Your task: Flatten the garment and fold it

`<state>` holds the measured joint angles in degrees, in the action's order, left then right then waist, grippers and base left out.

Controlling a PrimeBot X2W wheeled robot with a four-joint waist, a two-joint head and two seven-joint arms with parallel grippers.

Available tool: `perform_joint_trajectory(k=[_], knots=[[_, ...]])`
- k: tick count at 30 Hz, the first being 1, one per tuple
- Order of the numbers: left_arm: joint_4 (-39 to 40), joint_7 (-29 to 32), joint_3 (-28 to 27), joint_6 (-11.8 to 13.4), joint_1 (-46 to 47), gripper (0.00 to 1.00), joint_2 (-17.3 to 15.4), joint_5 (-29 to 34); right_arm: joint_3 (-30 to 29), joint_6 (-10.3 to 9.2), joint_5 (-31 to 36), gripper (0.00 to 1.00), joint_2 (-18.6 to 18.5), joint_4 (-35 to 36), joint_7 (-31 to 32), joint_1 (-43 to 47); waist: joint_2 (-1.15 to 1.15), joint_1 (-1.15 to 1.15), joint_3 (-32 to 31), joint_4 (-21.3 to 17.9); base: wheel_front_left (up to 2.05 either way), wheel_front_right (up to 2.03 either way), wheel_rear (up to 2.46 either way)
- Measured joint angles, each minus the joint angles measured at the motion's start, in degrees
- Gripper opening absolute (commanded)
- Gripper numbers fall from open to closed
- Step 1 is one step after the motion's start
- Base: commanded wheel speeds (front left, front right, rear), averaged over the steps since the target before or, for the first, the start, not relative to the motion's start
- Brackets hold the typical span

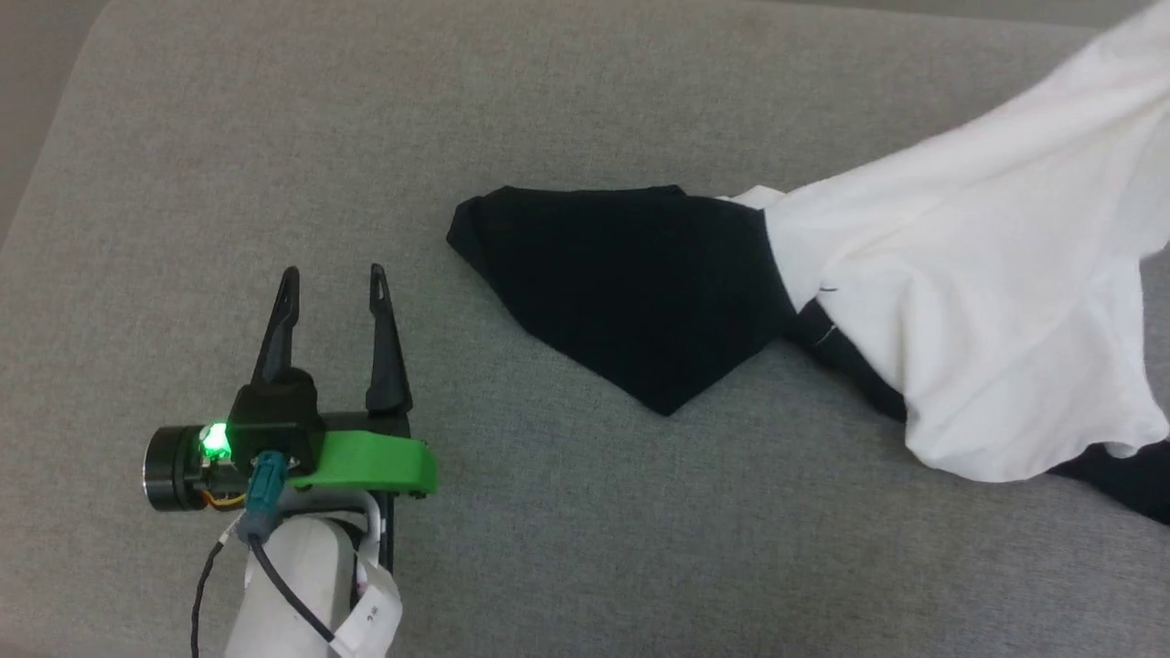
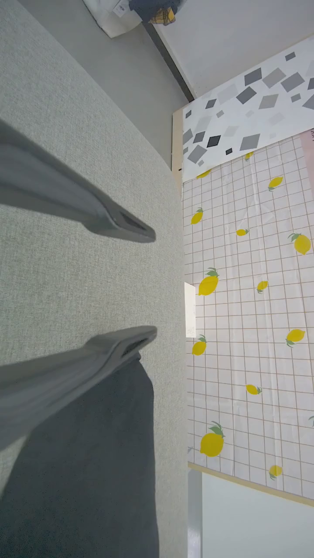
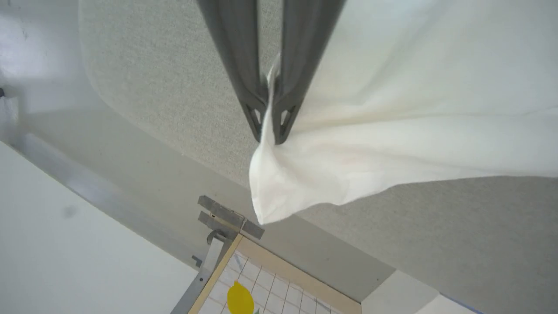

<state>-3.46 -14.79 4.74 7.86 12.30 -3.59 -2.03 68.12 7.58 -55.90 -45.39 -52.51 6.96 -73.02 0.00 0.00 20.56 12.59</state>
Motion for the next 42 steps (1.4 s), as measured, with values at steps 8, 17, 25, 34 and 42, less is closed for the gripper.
perform_joint_trajectory(k=[8, 17, 25, 34, 42], knots=[[-0.1, 0.0, 0.5, 0.4, 1.3, 1.0, 0.2, -0.1, -1.6, -0.01, -5.5, 0.0, 3.0, -7.3, 2.5, 9.0, 0.0, 0.0, 3.2, 1.5, 0.0, 0.0, 0.0], [-1.1, 0.0, -0.6, -0.2, 1.2, 1.0, -0.5, 0.6, -1.5, 0.0, -1.7, 1.0, 5.4, -8.8, -14.3, 9.1, 0.0, 0.0, 0.3, 0.2, 0.0, 0.0, 0.0], [-1.1, 0.0, -1.4, -2.7, 0.7, 1.0, -3.6, 0.5, -6.9, 0.0, 6.6, 1.0, 7.3, -5.2, -21.6, 8.5, 0.0, 0.0, -6.1, -2.7, 0.0, 0.0, 0.0], [-5.7, 0.0, 1.2, -9.5, 5.1, 1.0, -7.9, 0.9, -43.4, -0.01, 28.4, 1.0, 10.0, 20.7, -21.7, 29.7, 0.0, 0.0, -11.9, -7.1, 0.0, 0.0, 0.0], [-10.5, 8.7, 9.0, -14.8, 12.7, 1.0, -11.1, -0.6, -64.2, -0.01, 41.9, 1.0, 22.1, 41.5, -21.7, 52.4, 0.0, -0.01, -14.0, -9.4, 0.0, 0.0, 0.0]])
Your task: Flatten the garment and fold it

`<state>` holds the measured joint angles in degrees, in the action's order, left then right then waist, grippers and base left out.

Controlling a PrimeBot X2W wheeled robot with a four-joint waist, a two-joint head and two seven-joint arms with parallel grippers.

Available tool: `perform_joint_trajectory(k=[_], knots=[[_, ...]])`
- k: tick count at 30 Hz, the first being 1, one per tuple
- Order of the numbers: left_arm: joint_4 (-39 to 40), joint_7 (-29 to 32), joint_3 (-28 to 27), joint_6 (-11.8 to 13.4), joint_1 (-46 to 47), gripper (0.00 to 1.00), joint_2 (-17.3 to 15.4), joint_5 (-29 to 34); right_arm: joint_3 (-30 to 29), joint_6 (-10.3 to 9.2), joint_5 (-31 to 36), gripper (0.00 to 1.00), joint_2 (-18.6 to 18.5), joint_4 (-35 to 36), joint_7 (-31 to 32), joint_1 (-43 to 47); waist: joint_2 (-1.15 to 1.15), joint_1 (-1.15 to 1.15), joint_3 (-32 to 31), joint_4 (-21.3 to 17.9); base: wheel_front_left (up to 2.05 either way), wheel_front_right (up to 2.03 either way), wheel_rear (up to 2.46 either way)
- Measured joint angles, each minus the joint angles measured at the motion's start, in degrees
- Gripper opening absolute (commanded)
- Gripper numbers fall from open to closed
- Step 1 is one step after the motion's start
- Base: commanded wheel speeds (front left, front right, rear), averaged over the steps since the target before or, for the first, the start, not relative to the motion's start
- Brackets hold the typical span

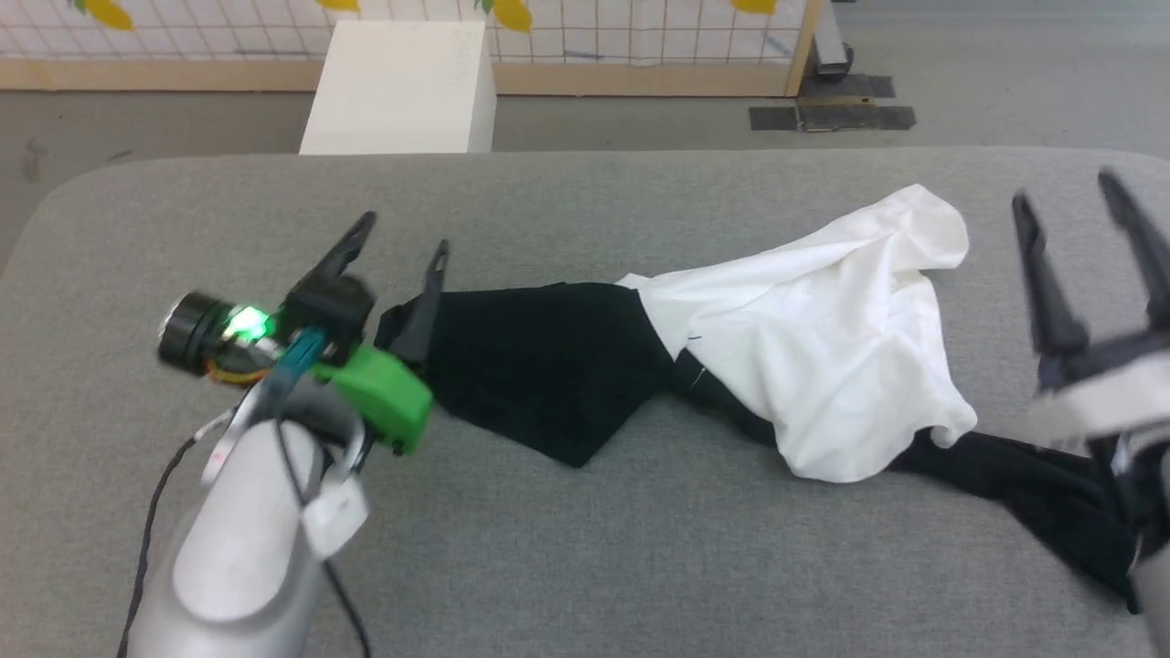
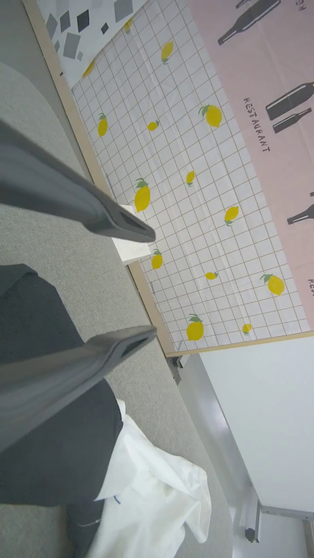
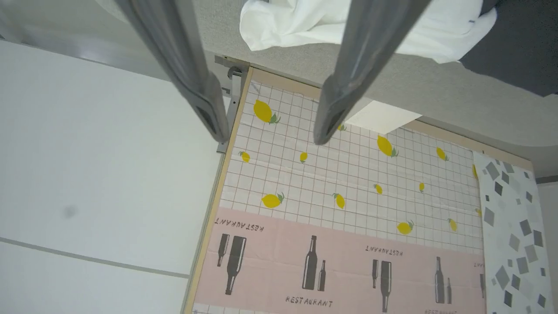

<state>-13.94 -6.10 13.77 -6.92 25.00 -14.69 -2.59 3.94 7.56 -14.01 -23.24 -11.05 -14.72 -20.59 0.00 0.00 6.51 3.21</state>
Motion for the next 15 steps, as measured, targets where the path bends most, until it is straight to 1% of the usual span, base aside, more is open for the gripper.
perform_joint_trajectory(k=[2, 4, 8, 12, 15], knots=[[-0.8, 4.3, 3.3, -0.2, 2.7, 1.0, -0.6, -2.9, -2.9, 0.0, 1.7, 1.0, 3.2, 4.1, 0.0, 4.7, 0.0, 0.0, -0.1, -0.4, 0.0, 0.0, 0.0], [-1.2, 9.0, 9.0, -0.2, 5.2, 1.0, -2.1, -6.7, -4.7, 0.01, 2.8, 1.0, 5.5, 6.7, 0.0, 8.1, 0.0, 0.0, 0.0, -0.8, 0.0, 0.0, 0.0], [-1.2, 20.0, 23.0, -0.4, 10.0, 1.0, -6.1, -16.8, -7.7, 0.0, 4.7, 1.0, 10.9, 10.3, 0.0, 13.1, 0.0, 0.0, 0.5, -1.8, 0.0, 0.0, 0.0], [-0.7, 28.5, 35.1, -0.5, 14.6, 1.0, -10.1, -26.9, -7.8, 0.0, 5.7, 1.0, 13.5, 10.7, 0.0, 15.2, 0.0, 0.0, 1.3, -3.2, 0.0, 0.0, 0.0], [-1.3, 33.5, 42.3, -0.6, 17.1, 1.0, -12.4, -32.6, -7.5, 0.01, 6.5, 1.0, 13.9, 11.0, 0.0, 15.2, 0.0, 0.0, 2.1, -4.5, 0.0, 0.0, 0.0]])
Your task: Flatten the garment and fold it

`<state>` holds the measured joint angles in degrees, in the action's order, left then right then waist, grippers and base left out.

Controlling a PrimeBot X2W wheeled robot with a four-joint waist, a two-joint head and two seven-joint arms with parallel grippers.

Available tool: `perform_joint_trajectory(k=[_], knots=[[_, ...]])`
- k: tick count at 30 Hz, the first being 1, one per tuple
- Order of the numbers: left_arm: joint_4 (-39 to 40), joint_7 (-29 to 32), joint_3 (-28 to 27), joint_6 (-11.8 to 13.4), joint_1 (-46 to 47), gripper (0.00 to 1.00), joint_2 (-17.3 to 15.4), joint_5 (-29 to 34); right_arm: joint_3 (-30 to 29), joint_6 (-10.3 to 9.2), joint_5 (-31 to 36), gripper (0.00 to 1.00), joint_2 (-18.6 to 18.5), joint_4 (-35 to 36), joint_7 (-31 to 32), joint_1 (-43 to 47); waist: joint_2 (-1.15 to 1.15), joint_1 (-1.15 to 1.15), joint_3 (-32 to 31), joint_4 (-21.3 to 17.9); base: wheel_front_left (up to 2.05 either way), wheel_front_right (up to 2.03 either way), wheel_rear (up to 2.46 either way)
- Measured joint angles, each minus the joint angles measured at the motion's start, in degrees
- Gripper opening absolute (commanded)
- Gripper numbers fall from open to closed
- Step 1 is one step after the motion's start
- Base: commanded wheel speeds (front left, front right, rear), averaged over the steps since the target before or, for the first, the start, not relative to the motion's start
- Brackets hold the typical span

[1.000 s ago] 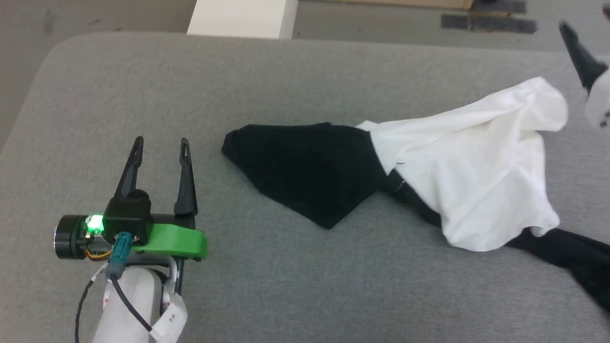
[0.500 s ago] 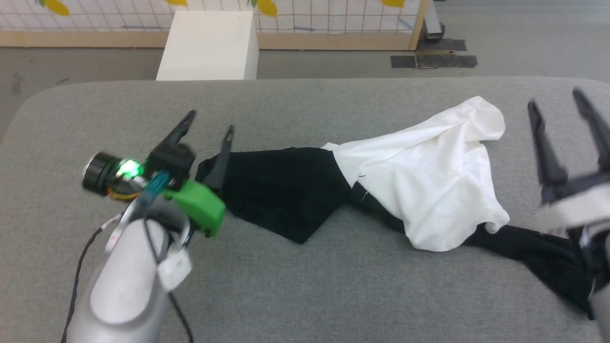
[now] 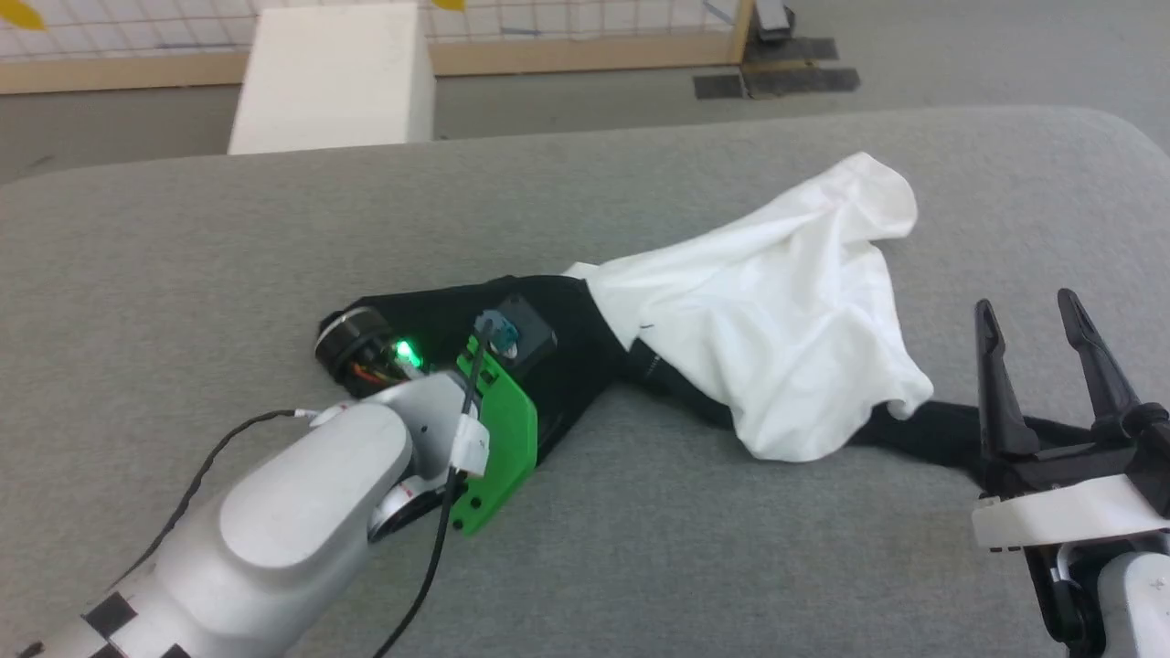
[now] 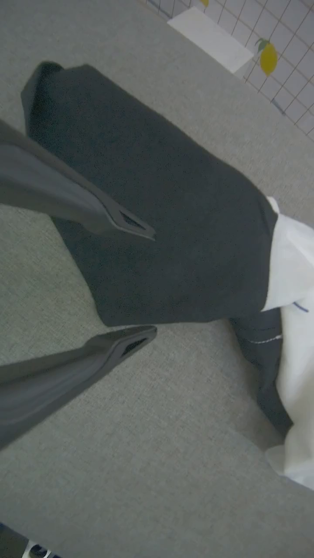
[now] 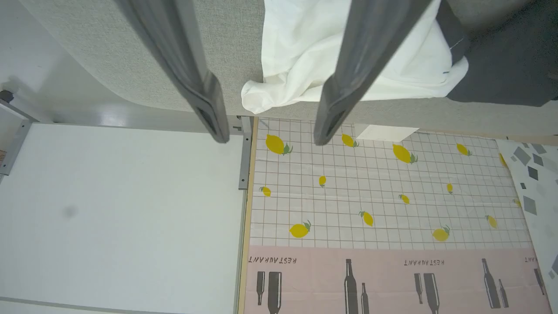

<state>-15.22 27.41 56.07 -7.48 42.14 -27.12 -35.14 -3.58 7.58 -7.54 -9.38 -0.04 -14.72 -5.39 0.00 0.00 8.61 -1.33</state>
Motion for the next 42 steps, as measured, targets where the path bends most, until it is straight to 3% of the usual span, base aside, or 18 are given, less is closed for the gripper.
perform_joint_trajectory(k=[8, 14, 15, 16, 22, 28, 30, 38, 42], knots=[[-6.1, 6.4, 12.0, 0.0, 5.0, 1.0, -2.4, -9.9, -0.1, -0.01, 0.0, 1.0, 0.6, 0.9, 0.0, -2.2, 0.0, 0.0, 3.6, -3.6, 0.0, 0.0, 0.0], [-8.0, 9.0, 15.3, -0.1, 8.6, 1.0, -2.6, -11.8, 0.1, -0.01, 0.0, 1.0, 1.1, 0.9, 0.0, -3.0, 0.0, 0.0, 6.2, -5.5, 0.0, 0.0, 0.0], [-7.2, 9.4, 15.3, -0.1, 8.8, 0.31, -2.9, -11.8, 0.1, 0.0, 0.1, 1.0, 1.2, 0.9, 0.0, -3.0, 0.0, 0.0, 6.5, -5.7, 0.0, 0.0, 0.0], [-6.6, 9.3, 15.4, -0.1, 8.9, 0.0, -3.3, -11.8, 0.1, -0.01, 0.1, 1.0, 1.2, 0.9, 0.0, -3.0, 0.0, 0.0, 6.6, -5.8, 0.0, 0.0, 0.0], [-3.5, 0.7, 16.9, 0.0, 8.8, 0.0, -7.0, -12.2, -1.1, -0.01, 0.3, 1.0, 1.4, 0.7, 0.0, -2.5, 0.0, 0.0, 5.5, -5.1, 0.0, 0.0, 0.0], [3.6, -7.9, 11.8, 0.4, 8.8, 0.0, -16.5, -15.8, -2.7, -0.01, 0.3, 1.0, 2.3, 0.7, 0.0, 0.3, 0.0, 0.0, 3.2, -1.7, 0.0, 0.0, 0.0], [6.9, -8.9, 10.3, 1.3, 8.5, 0.0, -19.3, -17.2, -2.8, 0.0, 0.3, 1.0, 2.6, 0.7, 0.0, 0.8, 0.0, 0.0, 2.6, -0.6, 0.0, 0.0, 0.0], [23.9, -11.4, 3.2, 9.3, 5.6, 0.0, -31.5, -23.6, -3.9, -0.01, 0.3, 1.0, 3.0, 0.3, 0.0, 2.0, 0.0, 0.0, 0.3, 3.8, 0.0, 0.0, 0.0], [24.1, -12.6, 1.7, 11.2, 5.5, 0.0, -32.5, -24.3, -3.1, -0.01, 0.3, 1.0, 3.0, -0.1, 0.0, 1.9, 0.0, 0.0, 0.1, 4.5, 0.0, 0.0, 0.0]])
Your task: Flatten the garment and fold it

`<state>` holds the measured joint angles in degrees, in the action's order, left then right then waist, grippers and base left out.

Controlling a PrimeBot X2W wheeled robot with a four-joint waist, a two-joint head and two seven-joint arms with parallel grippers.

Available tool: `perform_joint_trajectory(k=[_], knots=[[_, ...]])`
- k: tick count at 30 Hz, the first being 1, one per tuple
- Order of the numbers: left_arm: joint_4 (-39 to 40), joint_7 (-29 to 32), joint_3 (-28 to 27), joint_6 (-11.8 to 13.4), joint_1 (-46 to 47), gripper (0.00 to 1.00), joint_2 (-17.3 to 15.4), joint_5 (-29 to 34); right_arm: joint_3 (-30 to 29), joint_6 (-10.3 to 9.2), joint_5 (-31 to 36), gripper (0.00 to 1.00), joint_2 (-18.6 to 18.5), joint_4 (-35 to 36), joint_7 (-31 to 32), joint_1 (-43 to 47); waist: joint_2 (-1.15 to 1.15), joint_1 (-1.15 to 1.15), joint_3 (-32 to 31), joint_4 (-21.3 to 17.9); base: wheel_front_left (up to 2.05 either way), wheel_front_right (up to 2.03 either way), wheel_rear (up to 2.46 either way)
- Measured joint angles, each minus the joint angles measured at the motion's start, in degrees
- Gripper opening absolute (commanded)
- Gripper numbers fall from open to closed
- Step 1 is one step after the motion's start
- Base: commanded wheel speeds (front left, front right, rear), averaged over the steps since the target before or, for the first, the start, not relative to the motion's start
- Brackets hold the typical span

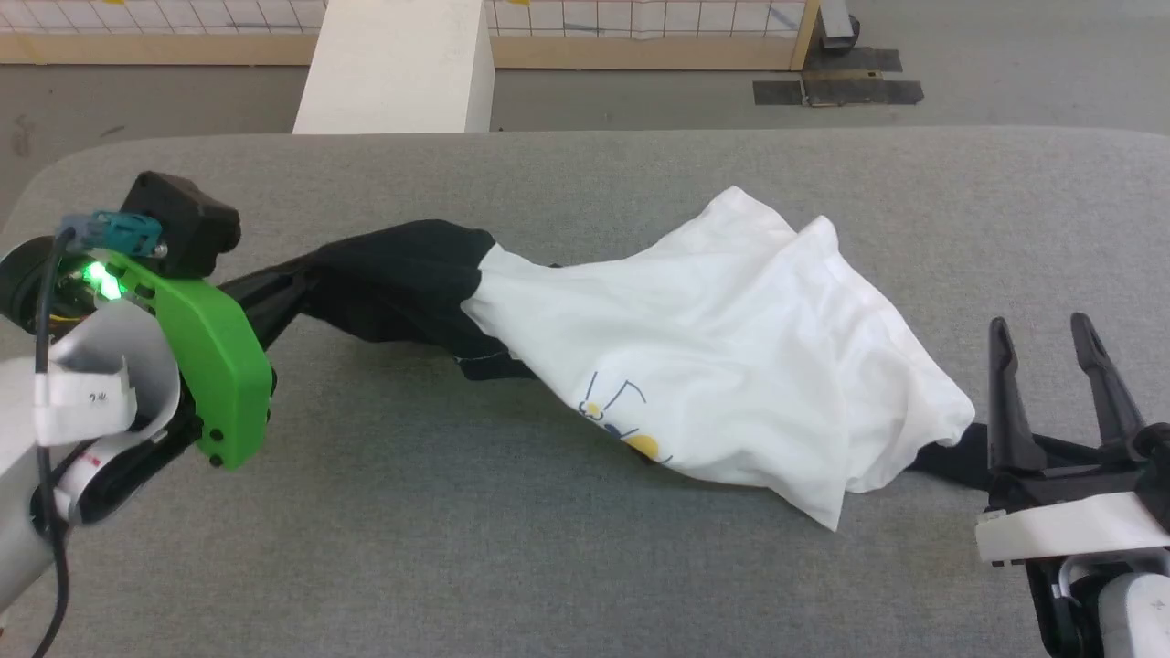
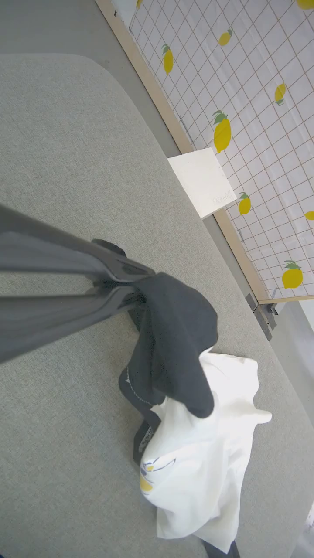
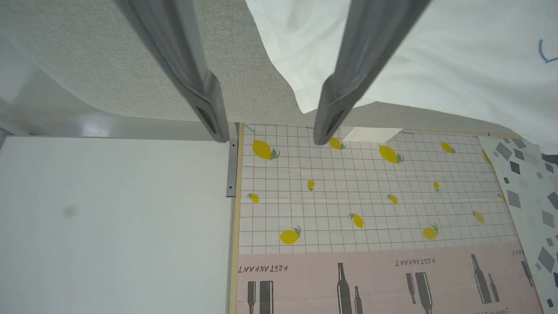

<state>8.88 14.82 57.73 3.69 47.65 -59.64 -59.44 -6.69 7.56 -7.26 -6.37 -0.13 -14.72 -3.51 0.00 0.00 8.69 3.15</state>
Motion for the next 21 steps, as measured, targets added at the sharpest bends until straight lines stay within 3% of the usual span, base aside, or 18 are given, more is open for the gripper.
perform_joint_trajectory(k=[7, 14, 21], knots=[[-13.8, -0.5, 0.9, 0.5, 1.1, 0.0, 7.1, 1.4, 1.3, 0.0, 0.1, 1.0, -0.5, -0.8, 0.0, -2.2, 0.0, 0.0, 2.0, -1.3, 0.0, 0.0, 0.0], [-38.3, -3.4, 2.2, 0.3, 2.3, 0.0, 12.8, 3.8, 1.4, 0.0, 1.0, 1.0, -1.1, -1.0, 0.0, -4.5, 0.0, 0.0, 6.3, -4.8, 0.0, 0.0, 0.0], [-52.9, -4.2, 2.8, -4.3, 1.5, 0.0, 18.2, 1.8, 0.5, 0.0, 1.3, 1.0, -1.6, -1.3, 0.0, -4.8, 0.0, 0.01, 10.0, -8.4, 0.0, 0.0, 0.0]])
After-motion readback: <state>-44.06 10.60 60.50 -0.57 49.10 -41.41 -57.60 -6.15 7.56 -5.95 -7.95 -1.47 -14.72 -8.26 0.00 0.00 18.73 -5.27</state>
